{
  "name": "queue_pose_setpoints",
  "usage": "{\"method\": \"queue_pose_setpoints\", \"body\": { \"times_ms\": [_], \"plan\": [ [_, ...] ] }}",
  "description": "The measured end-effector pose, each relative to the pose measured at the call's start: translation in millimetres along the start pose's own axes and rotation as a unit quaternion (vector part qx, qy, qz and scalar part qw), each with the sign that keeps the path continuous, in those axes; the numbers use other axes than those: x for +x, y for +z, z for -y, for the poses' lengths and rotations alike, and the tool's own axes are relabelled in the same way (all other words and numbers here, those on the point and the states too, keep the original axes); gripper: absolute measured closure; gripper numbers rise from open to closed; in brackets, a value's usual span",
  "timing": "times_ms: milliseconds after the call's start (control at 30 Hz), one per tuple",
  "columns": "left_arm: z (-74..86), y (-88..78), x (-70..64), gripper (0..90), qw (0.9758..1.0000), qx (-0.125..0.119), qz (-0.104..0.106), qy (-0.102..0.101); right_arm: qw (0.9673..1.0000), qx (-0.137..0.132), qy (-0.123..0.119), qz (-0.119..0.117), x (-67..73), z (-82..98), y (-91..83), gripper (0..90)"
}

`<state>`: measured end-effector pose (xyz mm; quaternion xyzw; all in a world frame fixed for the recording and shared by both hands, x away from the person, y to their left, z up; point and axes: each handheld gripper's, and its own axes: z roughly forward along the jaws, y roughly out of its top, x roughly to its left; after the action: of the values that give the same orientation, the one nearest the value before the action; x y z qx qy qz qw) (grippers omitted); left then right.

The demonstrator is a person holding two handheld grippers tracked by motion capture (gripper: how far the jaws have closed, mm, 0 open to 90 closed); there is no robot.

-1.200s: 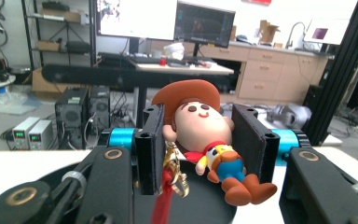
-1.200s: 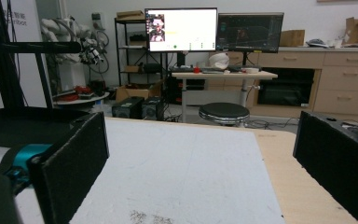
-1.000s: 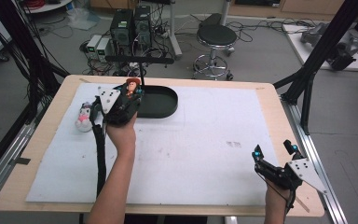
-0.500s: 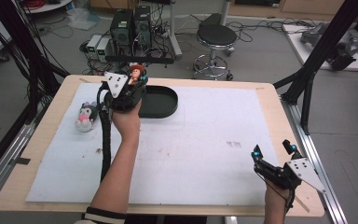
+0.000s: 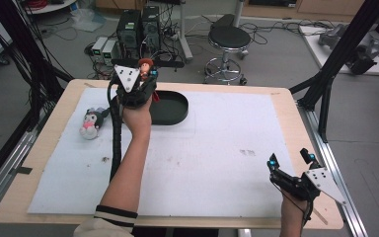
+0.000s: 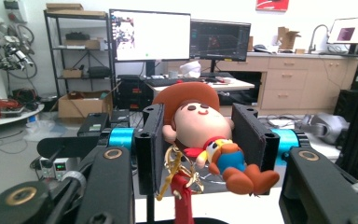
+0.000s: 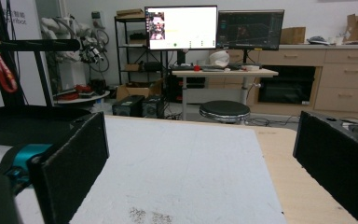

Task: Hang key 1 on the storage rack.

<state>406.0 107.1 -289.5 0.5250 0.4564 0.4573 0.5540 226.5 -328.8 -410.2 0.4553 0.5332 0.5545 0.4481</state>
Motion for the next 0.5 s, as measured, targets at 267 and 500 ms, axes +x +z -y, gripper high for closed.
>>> {"method": "queue_pose_setpoints", "body": {
  "times_ms": [267,500],
  "plan": [
    [-3.7,9.3,-2.8,56.0,1.0,-0.006,-0.007,0.003,1.0,0.002,-0.001,0.0,0.4,0.7,0.8,2.5],
    [-2.4,18.7,-6.0,56.0,0.9999,-0.003,-0.013,0.008,1.0,0.0,0.001,0.0,-0.6,0.3,-0.5,2.5]
  ]
}}
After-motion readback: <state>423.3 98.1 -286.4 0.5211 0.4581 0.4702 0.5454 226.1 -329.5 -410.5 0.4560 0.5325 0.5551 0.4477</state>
